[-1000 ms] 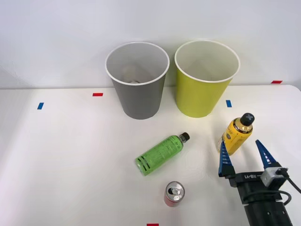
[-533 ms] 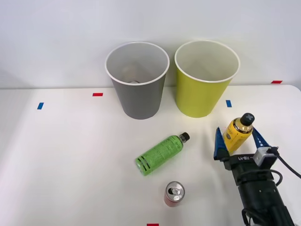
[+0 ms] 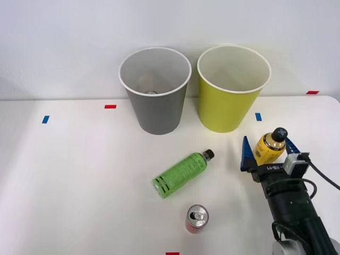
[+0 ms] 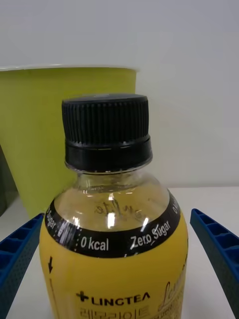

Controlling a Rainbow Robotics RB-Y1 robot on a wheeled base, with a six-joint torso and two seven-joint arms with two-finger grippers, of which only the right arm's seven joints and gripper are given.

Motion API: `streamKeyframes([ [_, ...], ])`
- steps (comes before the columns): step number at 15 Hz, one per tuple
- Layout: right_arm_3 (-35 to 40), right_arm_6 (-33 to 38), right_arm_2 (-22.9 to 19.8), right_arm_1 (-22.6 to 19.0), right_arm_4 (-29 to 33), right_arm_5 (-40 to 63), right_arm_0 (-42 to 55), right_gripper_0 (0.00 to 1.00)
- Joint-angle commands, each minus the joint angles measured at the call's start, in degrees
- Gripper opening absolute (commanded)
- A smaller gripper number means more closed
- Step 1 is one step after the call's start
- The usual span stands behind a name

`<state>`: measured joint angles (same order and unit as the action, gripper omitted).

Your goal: Put cans in the gray bin, plastic bottles in the light green bin

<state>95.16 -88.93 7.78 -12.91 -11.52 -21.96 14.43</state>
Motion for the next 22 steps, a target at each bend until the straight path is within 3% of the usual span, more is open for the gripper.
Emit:
streamKeyframes([
  [1,0.0,-0.5,0.0,0.1,0.1,0.2,-0.2,0.58],
  [2,0.0,-0.5,0.0,0.1,0.0,0.2,-0.2,0.12],
  [3,-0.1,-0.5,0.0,0.1,0.0,0.2,-0.1,0.0],
  [11,0.0,-0.5,0.0,1.6,0.3,-0.2,0.1,0.0],
  [14,3.3,-0.5,0.1,0.8,1.1,-0.4,1.5,0.0],
  [17,11.1,-0.1,1.4,-1.2,1.6,5.1,4.5,0.0],
  [22,30.3,1.3,1.7,-3.8,0.4,21.3,9.0,0.0],
])
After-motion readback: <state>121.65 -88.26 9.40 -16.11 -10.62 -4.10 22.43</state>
